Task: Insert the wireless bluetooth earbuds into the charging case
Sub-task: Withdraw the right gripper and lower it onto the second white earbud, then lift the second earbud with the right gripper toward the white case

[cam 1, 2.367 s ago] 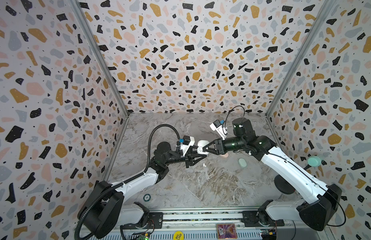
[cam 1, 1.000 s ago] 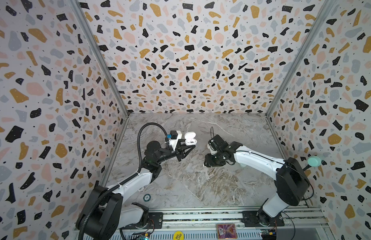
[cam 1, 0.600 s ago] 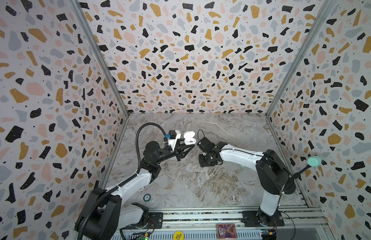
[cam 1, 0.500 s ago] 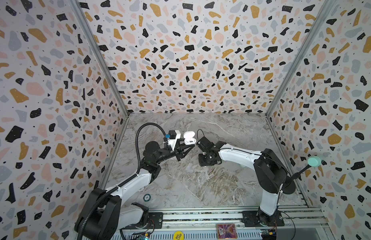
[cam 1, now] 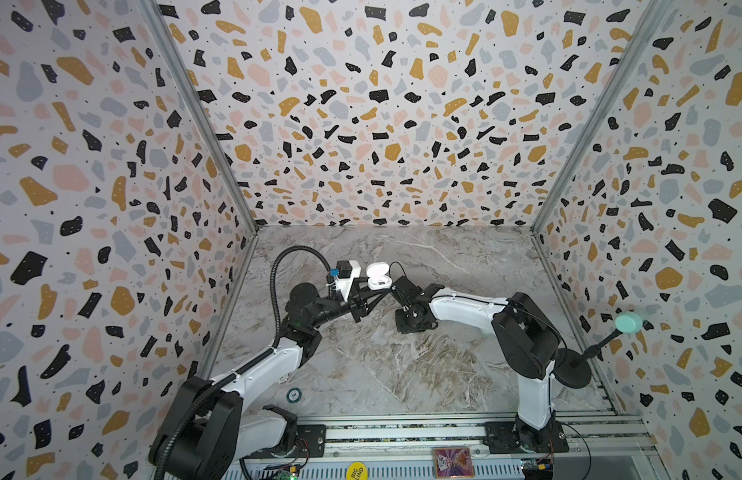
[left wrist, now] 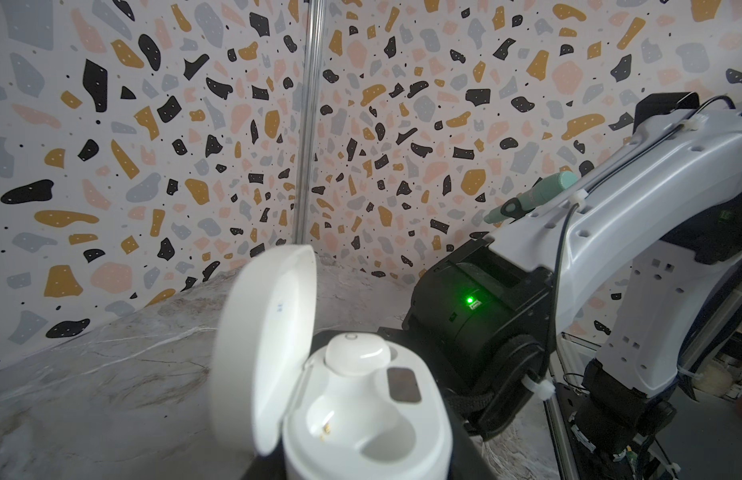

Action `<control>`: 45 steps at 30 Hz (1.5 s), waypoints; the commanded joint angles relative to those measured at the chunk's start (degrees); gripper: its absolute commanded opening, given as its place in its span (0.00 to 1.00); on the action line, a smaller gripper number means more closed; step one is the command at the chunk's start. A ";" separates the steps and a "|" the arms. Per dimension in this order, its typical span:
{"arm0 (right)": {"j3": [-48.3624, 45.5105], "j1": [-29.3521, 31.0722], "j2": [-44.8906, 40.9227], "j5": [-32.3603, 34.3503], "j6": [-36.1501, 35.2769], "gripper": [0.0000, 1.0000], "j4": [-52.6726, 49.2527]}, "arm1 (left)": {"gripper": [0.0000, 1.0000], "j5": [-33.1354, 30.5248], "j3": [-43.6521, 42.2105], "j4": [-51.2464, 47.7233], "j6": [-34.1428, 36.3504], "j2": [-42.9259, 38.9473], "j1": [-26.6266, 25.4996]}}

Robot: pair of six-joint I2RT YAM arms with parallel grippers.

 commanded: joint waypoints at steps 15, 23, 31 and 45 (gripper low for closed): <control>-2.59 -0.45 -5.92 2.31 0.08 0.16 -0.96 | 0.32 0.26 -0.31 3.21 0.03 -1.16 0.33; -7.13 -1.32 -17.35 0.08 1.88 0.16 -1.88 | 0.32 0.71 -0.22 3.44 -0.14 -0.24 0.23; -8.31 -3.57 -30.90 -4.57 2.71 0.16 -0.56 | 0.33 0.97 0.26 3.03 0.39 1.17 -0.98; -2.80 -7.68 -40.05 -21.79 2.50 0.16 9.76 | 0.32 1.06 0.75 1.75 1.77 2.23 -2.54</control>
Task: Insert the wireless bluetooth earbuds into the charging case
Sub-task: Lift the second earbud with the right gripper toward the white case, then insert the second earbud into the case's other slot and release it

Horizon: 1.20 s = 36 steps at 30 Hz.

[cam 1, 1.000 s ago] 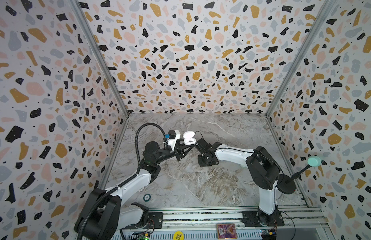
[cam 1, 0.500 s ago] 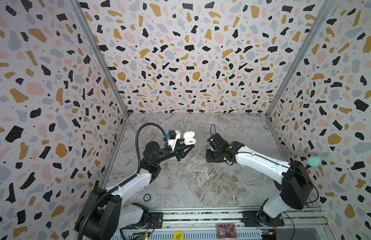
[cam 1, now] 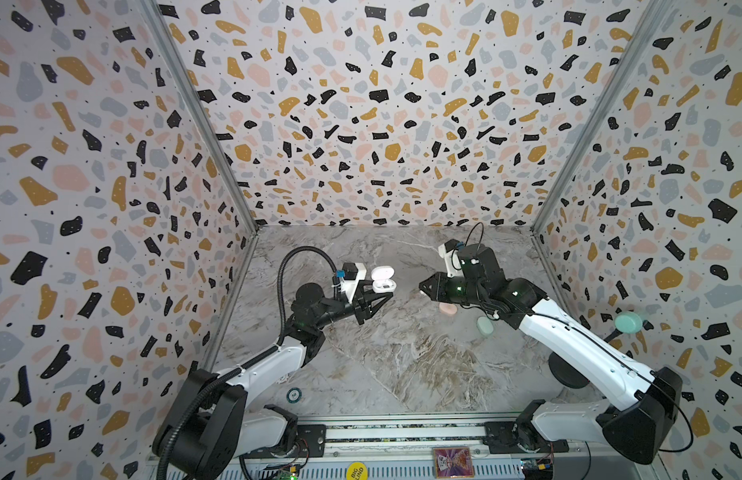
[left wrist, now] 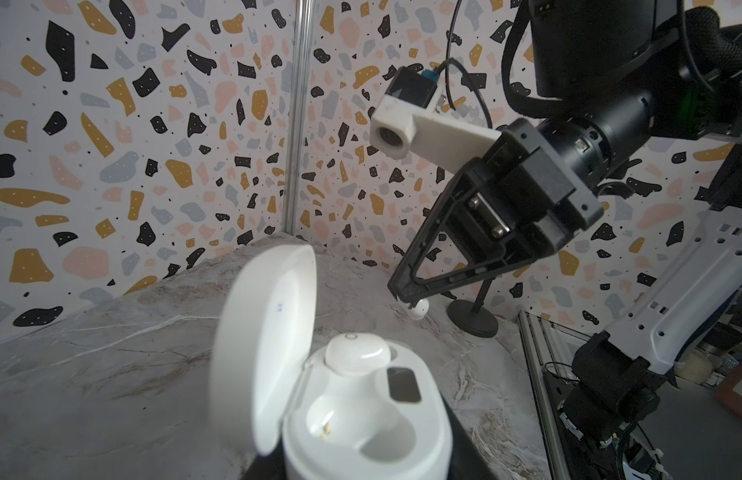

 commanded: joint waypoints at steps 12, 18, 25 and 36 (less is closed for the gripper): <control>2.80 4.47 0.35 -11.26 4.28 0.17 18.14 | 0.32 1.07 0.92 1.85 1.66 0.62 -2.09; 3.68 5.45 2.47 -12.12 5.16 0.17 20.96 | 0.32 1.06 0.83 1.99 1.67 0.37 -2.73; 2.82 6.40 3.96 -12.99 6.81 0.17 23.75 | 0.32 0.97 0.73 2.30 1.56 -0.17 -2.77; 0.26 6.94 4.86 -12.41 8.12 0.17 25.32 | 0.32 1.10 0.60 2.65 1.40 -0.93 -2.74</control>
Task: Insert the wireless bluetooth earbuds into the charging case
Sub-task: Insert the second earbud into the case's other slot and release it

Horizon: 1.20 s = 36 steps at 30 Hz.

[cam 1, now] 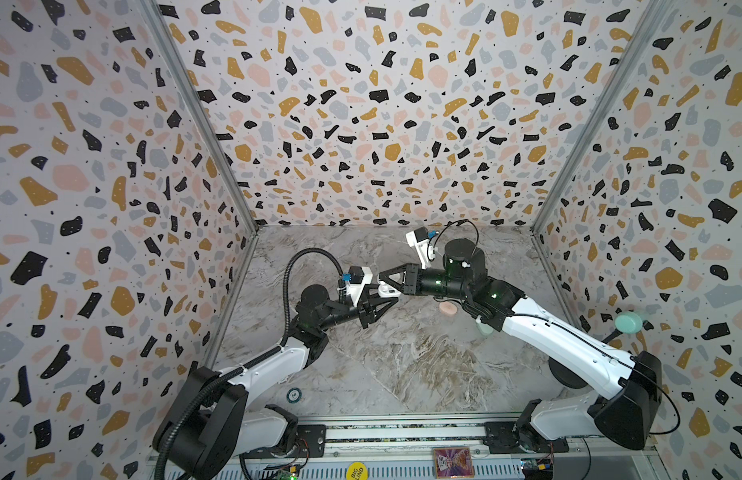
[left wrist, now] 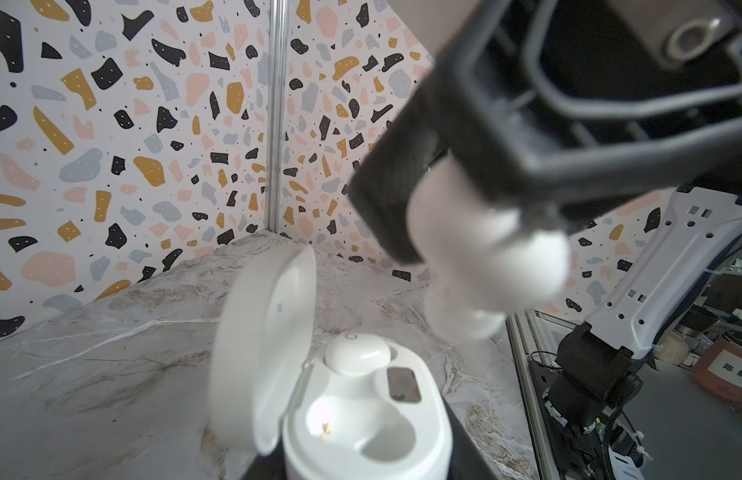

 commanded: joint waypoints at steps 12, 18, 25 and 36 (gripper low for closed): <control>-2.14 0.28 1.26 0.46 0.89 0.17 1.81 | 0.32 1.10 0.37 2.82 0.42 -2.09 -0.23; -2.78 0.29 1.08 0.31 1.10 0.17 1.39 | 0.32 0.93 0.39 2.69 0.43 -2.27 -0.21; -2.82 0.36 0.39 1.00 0.32 0.25 -1.36 | 0.32 0.84 0.33 2.59 0.43 -2.31 -0.22; -0.76 0.36 -2.26 4.43 -1.83 0.39 -7.70 | 0.32 0.40 0.39 1.96 0.97 -2.09 -0.21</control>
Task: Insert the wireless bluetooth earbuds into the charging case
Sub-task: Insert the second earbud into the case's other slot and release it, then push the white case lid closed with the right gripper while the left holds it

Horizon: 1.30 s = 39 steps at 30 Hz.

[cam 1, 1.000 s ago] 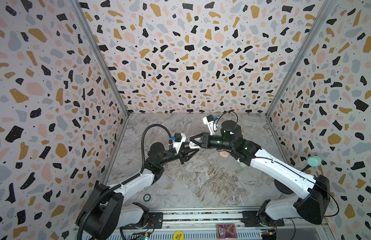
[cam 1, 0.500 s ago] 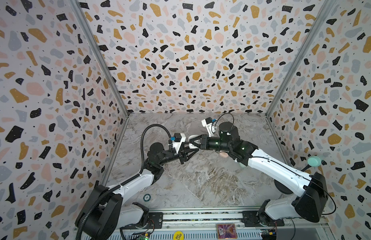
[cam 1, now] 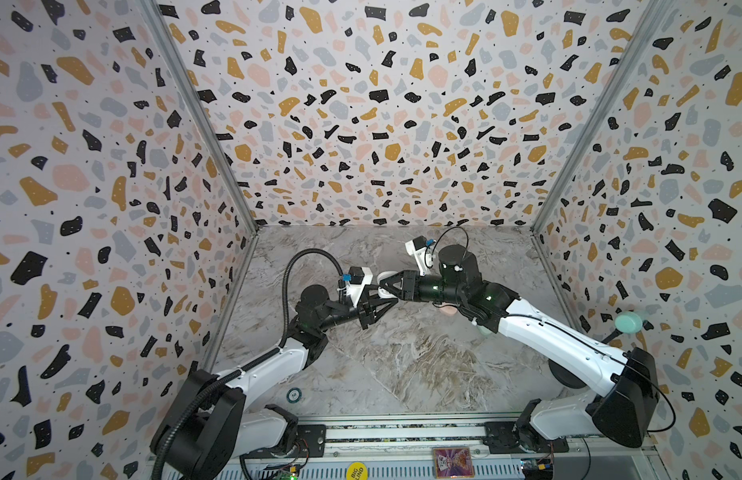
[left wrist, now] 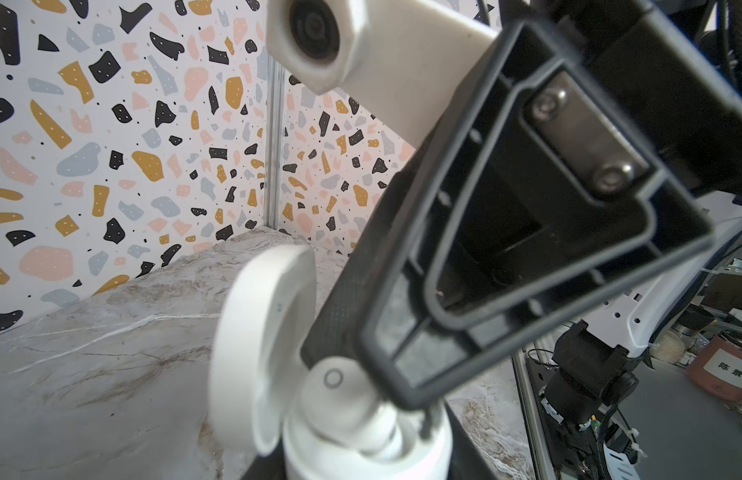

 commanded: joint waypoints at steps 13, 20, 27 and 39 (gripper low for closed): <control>11.90 -0.11 -4.49 6.02 -6.02 0.44 -18.85 | 0.32 0.45 0.56 3.72 0.97 -0.86 -0.24; 21.00 -4.22 1.88 6.58 -11.79 0.51 -27.64 | 0.32 0.88 0.65 3.79 0.78 -0.86 -0.25; 33.75 -7.10 12.91 5.27 -18.32 0.58 -33.25 | 0.32 1.24 0.70 4.03 0.70 -1.18 -0.37; 41.15 -6.42 22.05 -1.35 -21.72 0.59 -36.73 | 0.32 1.11 0.66 3.37 1.05 -1.31 -0.37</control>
